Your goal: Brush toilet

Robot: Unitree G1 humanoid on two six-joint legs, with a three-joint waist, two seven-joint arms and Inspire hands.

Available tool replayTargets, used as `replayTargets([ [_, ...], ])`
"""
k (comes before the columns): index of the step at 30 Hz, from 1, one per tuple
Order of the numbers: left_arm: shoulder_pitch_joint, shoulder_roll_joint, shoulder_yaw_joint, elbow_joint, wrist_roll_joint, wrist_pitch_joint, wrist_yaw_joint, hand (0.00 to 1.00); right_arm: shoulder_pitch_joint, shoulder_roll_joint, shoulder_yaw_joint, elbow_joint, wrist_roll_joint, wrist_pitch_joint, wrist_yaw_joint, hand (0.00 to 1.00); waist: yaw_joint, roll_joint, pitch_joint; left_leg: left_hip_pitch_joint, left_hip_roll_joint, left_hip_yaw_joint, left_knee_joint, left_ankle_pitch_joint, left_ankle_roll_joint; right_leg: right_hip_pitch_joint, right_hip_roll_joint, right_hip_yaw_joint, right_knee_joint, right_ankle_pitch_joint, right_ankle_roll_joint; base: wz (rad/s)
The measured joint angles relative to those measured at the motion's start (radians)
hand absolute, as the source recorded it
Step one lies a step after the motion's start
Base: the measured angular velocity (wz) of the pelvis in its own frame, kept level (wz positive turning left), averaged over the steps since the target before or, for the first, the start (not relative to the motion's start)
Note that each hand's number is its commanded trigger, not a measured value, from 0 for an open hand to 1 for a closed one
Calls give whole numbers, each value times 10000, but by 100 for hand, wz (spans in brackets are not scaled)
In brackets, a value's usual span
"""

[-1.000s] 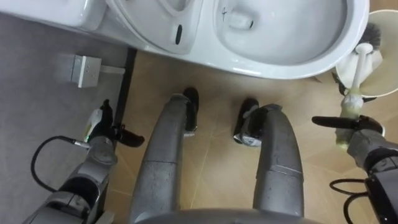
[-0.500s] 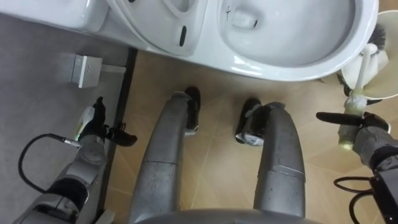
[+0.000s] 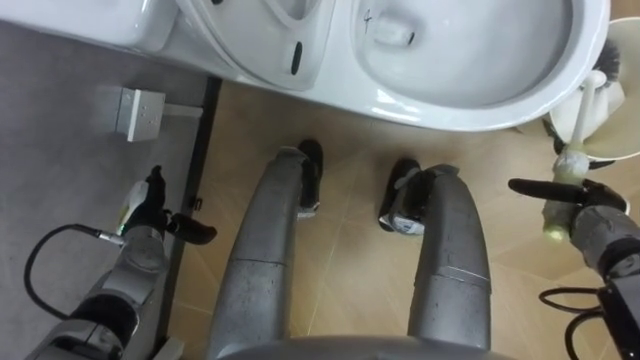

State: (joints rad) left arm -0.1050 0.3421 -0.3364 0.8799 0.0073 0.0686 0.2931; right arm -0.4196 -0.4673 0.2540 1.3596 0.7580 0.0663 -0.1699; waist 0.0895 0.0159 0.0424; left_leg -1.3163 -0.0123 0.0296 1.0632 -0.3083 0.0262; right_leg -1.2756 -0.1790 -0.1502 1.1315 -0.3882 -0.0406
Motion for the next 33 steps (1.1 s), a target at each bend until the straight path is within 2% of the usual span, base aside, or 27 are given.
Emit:
replayTargets([
  [6, 5, 8, 4, 32, -180, 85, -81, 0, 54, -24, 2, 11, -51, 30, 219, 100, -11, -10, -6, 2, -29, 1, -16, 9, 16, 8, -56, -29, -2, 1, 3, 0],
  [8, 5, 8, 8, 36, -193, 144, -195, 0, 81, -30, 10, 18, -52, 226, 211, 100, -15, -17, -6, 0, -37, 1, -20, 11, 18, 11, -74, -44, -4, 2, 3, 0],
  [14, 5, 10, 4, 38, -899, 185, -213, 0, 105, -35, 95, 31, -49, 412, 213, 100, -31, -24, -5, -5, -34, 1, -24, 10, 19, 9, -74, -49, -14, 2, 3, 0],
  [26, 171, 64, 4, 48, -1164, 332, -183, 0, 119, -39, 365, 72, 255, 560, 204, 100, -13, -37, -8, -7, -9, -4, -17, 8, 15, 12, -48, -59, -30, 7, -5, 0],
  [33, 276, 133, 12, 28, -1333, 386, -116, 0, 184, -38, 387, 81, 314, 662, 211, 100, 48, -31, -13, 104, -5, -87, -43, 18, 32, 233, -79, -219, -149, 22, -9, 0],
])
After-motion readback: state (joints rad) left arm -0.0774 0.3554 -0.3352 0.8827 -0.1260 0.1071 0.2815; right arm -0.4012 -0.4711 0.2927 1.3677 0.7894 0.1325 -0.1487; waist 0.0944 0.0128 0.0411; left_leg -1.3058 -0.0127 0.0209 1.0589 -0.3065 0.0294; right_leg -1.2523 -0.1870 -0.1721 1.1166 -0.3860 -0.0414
